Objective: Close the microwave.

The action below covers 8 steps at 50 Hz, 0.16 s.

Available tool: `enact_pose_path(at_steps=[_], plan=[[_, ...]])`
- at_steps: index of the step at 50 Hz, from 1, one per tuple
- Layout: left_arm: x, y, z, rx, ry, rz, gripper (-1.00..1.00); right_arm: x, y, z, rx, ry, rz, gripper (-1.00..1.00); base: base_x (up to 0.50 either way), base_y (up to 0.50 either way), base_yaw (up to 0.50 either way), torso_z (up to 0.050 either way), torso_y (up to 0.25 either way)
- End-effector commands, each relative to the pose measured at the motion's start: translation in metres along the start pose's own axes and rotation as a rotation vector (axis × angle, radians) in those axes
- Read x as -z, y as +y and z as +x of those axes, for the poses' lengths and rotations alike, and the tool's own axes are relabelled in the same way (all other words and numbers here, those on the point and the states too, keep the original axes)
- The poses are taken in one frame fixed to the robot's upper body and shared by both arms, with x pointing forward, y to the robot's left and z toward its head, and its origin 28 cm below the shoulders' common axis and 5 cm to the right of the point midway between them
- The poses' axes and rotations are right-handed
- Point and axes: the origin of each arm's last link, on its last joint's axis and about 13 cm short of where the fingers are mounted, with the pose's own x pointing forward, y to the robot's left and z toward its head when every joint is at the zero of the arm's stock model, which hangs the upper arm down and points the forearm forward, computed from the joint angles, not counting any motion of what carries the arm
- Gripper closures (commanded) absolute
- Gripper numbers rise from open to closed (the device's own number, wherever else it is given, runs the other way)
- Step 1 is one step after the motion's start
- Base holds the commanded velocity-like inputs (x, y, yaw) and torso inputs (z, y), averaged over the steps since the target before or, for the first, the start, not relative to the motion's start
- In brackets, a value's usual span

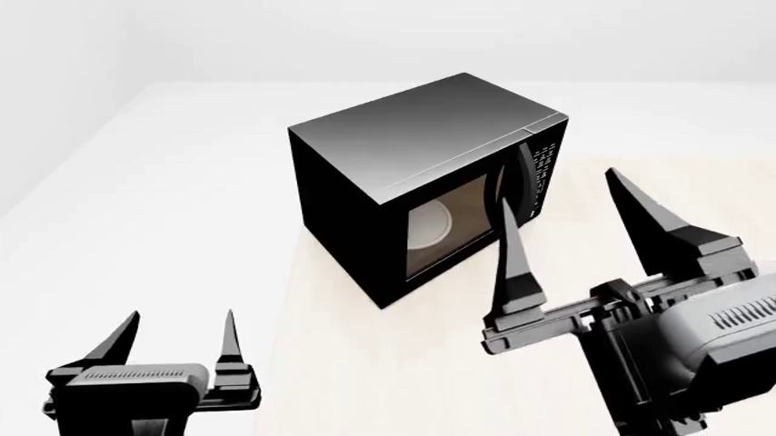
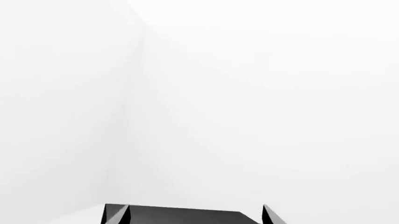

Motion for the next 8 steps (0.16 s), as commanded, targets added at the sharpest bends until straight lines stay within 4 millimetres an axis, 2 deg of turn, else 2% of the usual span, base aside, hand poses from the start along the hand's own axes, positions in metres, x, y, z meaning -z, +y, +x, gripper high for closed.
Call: enact_pose_path(at_steps=[1, 8], plan=[[0.0000, -0.0001, -0.0002, 0.000, 0.000, 0.000, -1.00, -0.0007, 0.0015, -0.0016, -0.018, -0.012, -0.025, -1.00, 0.00, 0.00, 0.00, 0.000, 0.000], [0.0001, -0.0005, 0.0006, 0.002, 0.001, 0.001, -1.00, 0.0001, 0.0025, -0.0013, -0.040, -0.010, -0.034, -1.00, 0.00, 0.00, 0.00, 0.000, 0.000]])
